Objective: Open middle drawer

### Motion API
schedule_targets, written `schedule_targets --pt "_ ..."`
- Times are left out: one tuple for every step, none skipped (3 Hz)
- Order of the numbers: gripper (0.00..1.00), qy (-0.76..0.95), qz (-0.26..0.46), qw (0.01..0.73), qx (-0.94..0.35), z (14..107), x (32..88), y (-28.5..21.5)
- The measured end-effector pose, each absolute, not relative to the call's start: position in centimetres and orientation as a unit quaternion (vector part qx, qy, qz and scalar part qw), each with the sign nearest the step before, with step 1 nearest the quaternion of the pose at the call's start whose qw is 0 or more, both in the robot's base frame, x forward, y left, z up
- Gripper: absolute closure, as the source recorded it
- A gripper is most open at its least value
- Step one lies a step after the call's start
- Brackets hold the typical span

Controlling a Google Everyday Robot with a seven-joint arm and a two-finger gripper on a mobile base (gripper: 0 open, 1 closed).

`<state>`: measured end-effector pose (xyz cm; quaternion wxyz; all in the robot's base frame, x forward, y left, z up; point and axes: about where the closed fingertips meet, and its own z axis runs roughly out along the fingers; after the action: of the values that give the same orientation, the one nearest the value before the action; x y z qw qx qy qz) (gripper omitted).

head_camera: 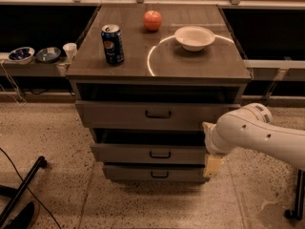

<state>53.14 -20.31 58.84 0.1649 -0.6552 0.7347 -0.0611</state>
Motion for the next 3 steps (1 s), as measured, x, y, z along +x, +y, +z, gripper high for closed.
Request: schedule_targets --pt "0.0 0.732 -0.053 0.16 -0.66 58.3 53.2 -20.3" --pt "0.0 0.727 -0.012 0.191 -0.66 56.2 53.7 -19.3" --pt "0.0 0.689 0.011 0.223 -0.689 53.7 53.5 -18.7"
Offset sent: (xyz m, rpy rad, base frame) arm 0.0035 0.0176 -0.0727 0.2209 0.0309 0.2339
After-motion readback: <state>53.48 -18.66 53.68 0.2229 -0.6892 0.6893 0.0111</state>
